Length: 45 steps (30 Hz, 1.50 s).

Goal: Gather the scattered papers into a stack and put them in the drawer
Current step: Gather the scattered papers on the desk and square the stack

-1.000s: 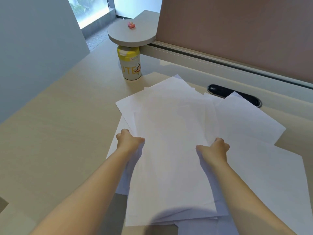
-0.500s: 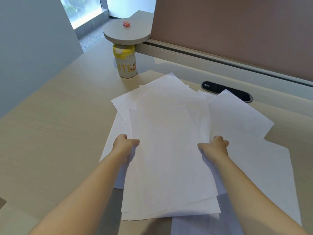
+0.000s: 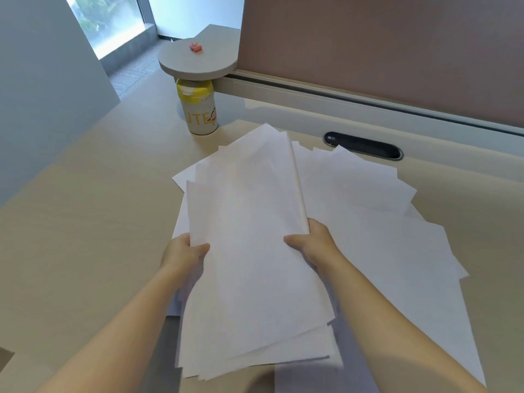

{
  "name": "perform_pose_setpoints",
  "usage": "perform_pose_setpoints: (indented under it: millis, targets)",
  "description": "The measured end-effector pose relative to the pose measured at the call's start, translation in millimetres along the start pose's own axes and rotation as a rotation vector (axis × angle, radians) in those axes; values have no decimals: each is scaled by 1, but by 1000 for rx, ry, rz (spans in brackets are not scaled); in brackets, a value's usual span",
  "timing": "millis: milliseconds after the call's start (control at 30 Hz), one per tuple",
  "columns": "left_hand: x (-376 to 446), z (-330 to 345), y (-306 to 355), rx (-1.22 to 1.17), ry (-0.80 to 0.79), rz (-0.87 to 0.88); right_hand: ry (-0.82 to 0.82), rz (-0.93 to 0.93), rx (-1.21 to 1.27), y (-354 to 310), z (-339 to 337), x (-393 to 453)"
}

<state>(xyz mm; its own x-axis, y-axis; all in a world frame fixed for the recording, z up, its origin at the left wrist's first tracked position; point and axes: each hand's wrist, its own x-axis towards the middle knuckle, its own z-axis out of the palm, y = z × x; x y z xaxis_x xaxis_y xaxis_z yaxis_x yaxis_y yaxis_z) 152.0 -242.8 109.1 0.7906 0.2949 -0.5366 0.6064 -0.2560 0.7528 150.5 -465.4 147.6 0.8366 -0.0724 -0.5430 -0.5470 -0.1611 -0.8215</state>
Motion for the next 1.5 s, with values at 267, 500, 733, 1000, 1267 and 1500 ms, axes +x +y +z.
perform_pose_setpoints:
  millis: [267,500,733,1000,1267,1500]
  targets:
    - [-5,-4,-6,-179,-112,-21,148,32,84,26,-6,-8]
    - [-5,-7,-9,-162,-131,-71,146,75,52,26,11,-11]
    - [-11,-21,-4,-13,139,98,233,-118,93,19,33,-15]
    - [-48,13,42,-292,-148,92,217,-104,344,4,-31,-33]
    - [-64,95,29,299,-32,81,350,68,-118,56,-104,-37]
    - [-67,111,14,663,124,91,224,197,-756,88,-131,-28]
